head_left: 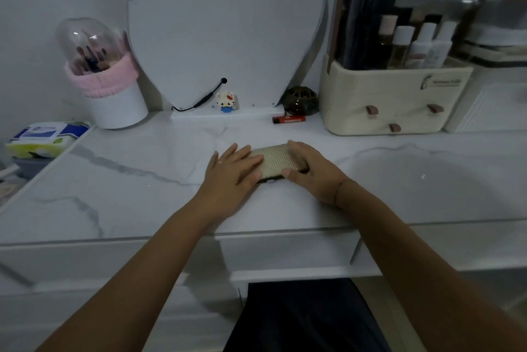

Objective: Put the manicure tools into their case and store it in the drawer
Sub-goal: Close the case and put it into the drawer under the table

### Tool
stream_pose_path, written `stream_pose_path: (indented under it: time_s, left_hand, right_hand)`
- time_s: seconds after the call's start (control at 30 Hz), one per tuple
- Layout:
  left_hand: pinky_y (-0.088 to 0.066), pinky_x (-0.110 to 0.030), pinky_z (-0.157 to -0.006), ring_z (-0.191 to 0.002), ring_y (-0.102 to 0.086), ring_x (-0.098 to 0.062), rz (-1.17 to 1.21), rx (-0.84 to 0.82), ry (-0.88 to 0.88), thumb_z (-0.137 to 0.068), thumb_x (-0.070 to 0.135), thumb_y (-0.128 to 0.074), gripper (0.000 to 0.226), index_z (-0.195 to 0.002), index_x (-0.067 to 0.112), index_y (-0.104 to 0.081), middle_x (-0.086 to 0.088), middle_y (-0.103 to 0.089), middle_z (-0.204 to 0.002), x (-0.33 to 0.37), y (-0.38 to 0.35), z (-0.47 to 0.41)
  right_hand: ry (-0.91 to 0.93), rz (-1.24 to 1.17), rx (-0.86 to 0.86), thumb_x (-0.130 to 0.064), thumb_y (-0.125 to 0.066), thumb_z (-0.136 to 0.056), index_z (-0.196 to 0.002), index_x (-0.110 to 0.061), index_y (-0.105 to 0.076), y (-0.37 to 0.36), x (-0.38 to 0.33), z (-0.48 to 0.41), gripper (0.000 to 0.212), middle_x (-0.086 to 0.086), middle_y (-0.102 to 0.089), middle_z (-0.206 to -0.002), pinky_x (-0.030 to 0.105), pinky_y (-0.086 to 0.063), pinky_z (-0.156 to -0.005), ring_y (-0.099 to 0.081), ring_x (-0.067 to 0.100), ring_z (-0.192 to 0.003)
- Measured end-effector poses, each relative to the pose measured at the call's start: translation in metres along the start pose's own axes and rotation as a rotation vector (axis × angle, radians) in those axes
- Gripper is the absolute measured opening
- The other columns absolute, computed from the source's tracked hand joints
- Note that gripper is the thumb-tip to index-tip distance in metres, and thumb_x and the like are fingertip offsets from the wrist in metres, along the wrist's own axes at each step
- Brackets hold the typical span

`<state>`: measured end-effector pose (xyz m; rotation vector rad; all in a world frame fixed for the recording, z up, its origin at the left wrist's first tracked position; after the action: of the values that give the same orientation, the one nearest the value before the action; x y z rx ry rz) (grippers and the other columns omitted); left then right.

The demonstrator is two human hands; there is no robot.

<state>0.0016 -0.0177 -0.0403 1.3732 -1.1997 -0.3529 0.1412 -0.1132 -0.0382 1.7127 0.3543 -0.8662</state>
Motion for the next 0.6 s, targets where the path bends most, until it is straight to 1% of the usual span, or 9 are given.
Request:
stream_pose_path:
  time_s: [0.07, 0.1, 0.17, 0.23, 0.27, 0.33, 0.43, 0.5, 0.6]
  left_hand:
    - [0.003, -0.037, -0.115, -0.144, -0.010, -0.012, 0.014, 0.038, -0.063, -0.091, 0.055, -0.036, 0.053, -0.136, 0.029, -0.045, 0.004, -0.031, -0.152, 0.019, -0.002, 0.004]
    - [0.001, -0.032, -0.115, -0.142, -0.013, -0.009, 0.064, 0.049, -0.115, -0.087, 0.060, -0.034, 0.059, -0.134, 0.027, -0.048, 0.005, -0.035, -0.149, 0.035, -0.005, 0.006]
    - [-0.005, -0.026, -0.113, -0.135, -0.020, -0.003, 0.158, 0.026, -0.220, -0.080, 0.064, -0.031, 0.067, -0.130, 0.026, -0.053, 0.007, -0.043, -0.143, 0.074, -0.016, 0.009]
    - [-0.010, -0.029, -0.116, -0.137, -0.022, -0.003, 0.196, -0.055, -0.301, -0.083, 0.064, -0.035, 0.064, -0.132, 0.025, -0.051, 0.007, -0.042, -0.145, 0.110, -0.037, 0.010]
    - [-0.011, -0.032, -0.117, -0.140, -0.022, -0.005, 0.212, -0.110, -0.327, -0.087, 0.060, -0.040, 0.060, -0.134, 0.025, -0.049, 0.006, -0.040, -0.147, 0.125, -0.050, 0.010]
    - [-0.011, -0.033, -0.118, -0.142, -0.021, -0.008, 0.204, -0.206, -0.354, -0.091, 0.051, -0.043, 0.055, -0.138, 0.023, -0.043, 0.005, -0.035, -0.150, 0.147, -0.076, 0.010]
    - [-0.010, -0.030, -0.117, -0.143, -0.019, -0.011, -0.009, -0.193, -0.417, -0.092, 0.053, -0.037, 0.059, -0.143, 0.023, -0.035, 0.004, -0.027, -0.154, 0.167, -0.100, 0.012]
    - [-0.007, -0.027, -0.115, -0.143, -0.016, -0.010, -0.085, -0.167, -0.423, -0.092, 0.057, -0.033, 0.062, -0.145, 0.025, -0.030, 0.006, -0.022, -0.155, 0.170, -0.104, 0.013]
    - [-0.007, -0.025, -0.115, -0.144, -0.012, -0.007, -0.149, -0.175, -0.441, -0.092, 0.057, -0.032, 0.063, -0.146, 0.027, -0.025, 0.008, -0.018, -0.156, 0.170, -0.105, 0.015]
  right_hand:
    - [-0.039, -0.201, 0.088, -0.033, -0.053, -0.089, -0.144, -0.022, -0.023, 0.012, 0.002, 0.031, 0.063, -0.004, -0.028, -0.149, 0.024, -0.029, -0.108, -0.029, 0.010, -0.135]
    - [-0.034, -0.256, 0.226, -0.032, -0.053, -0.089, -0.141, -0.024, -0.030, 0.024, 0.007, 0.054, 0.057, -0.007, -0.037, -0.142, 0.017, -0.033, -0.101, -0.038, 0.006, -0.128]
    - [0.007, -0.201, 0.684, -0.026, -0.054, -0.090, -0.123, -0.023, -0.051, 0.051, 0.023, 0.116, 0.033, -0.007, -0.056, -0.118, 0.008, -0.040, -0.085, -0.053, -0.001, -0.104]
    - [-0.048, -0.206, 1.083, -0.018, -0.052, -0.090, -0.099, -0.021, -0.059, 0.060, 0.057, 0.179, 0.011, 0.001, -0.061, -0.094, 0.016, -0.045, -0.077, -0.057, 0.006, -0.086]
    - [-0.142, -0.302, 1.175, -0.019, -0.051, -0.090, -0.094, -0.022, -0.058, 0.056, 0.082, 0.200, 0.008, 0.003, -0.060, -0.089, 0.025, -0.047, -0.076, -0.058, 0.014, -0.084]
    - [-0.473, -0.562, 1.200, -0.022, -0.051, -0.091, -0.099, -0.016, -0.055, 0.037, 0.141, 0.222, 0.011, 0.007, -0.057, -0.094, 0.038, -0.049, -0.077, -0.059, 0.030, -0.092]
    - [-0.814, -0.992, 1.083, -0.024, -0.051, -0.092, -0.110, 0.000, -0.049, 0.014, 0.198, 0.226, 0.030, 0.010, -0.054, -0.090, 0.028, -0.046, -0.064, -0.058, 0.025, -0.080]
    - [-0.817, -1.309, 1.005, -0.025, -0.050, -0.092, -0.103, -0.004, -0.047, 0.008, 0.203, 0.212, 0.024, 0.006, -0.051, -0.081, 0.027, -0.046, -0.064, -0.052, 0.017, -0.070]
    - [-0.773, -1.568, 0.921, -0.028, -0.055, -0.088, -0.103, -0.008, -0.049, 0.005, 0.197, 0.198, 0.026, 0.005, -0.049, -0.078, 0.029, -0.047, -0.069, -0.049, 0.017, -0.066]
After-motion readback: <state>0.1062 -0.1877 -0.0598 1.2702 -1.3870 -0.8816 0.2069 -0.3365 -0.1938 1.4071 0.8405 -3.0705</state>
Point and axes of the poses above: each hand's wrist, its own z-axis away from the middle knuckle, its own y-axis out of the back of the hand, x = y × z, the point moved 6 cm from there along -z, towards the middle knuckle
